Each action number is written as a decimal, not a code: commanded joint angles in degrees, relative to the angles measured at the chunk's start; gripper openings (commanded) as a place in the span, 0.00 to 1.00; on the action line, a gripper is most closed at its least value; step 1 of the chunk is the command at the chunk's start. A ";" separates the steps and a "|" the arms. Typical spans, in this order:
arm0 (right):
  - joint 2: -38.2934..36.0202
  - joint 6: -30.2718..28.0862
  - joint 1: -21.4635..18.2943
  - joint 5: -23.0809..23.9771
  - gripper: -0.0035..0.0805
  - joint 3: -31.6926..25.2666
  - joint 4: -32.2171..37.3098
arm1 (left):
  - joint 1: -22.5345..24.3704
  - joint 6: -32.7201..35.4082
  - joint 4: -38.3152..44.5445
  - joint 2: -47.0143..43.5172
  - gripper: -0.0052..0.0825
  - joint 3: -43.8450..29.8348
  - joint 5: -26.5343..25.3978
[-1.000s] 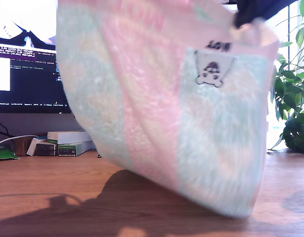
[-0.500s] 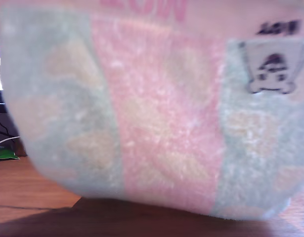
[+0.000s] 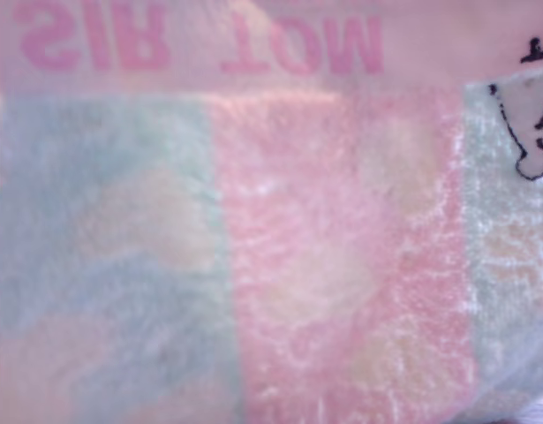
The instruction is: Fold the tea towel to a neat square and place it to the right
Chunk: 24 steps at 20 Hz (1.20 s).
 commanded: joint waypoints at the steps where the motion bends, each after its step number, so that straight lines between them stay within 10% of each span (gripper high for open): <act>1: 0.68 -0.52 0.61 0.85 0.03 0.15 0.04 | -0.13 1.05 0.50 0.68 0.04 -0.79 0.31; 12: 8.17 -6.62 0.24 7.26 0.03 0.15 4.28 | 1.90 2.82 2.25 1.40 0.04 -0.79 -5.14; 24: 16.98 -13.77 -8.68 16.61 0.03 0.15 19.47 | 10.14 5.31 15.12 11.69 0.04 -0.79 -20.39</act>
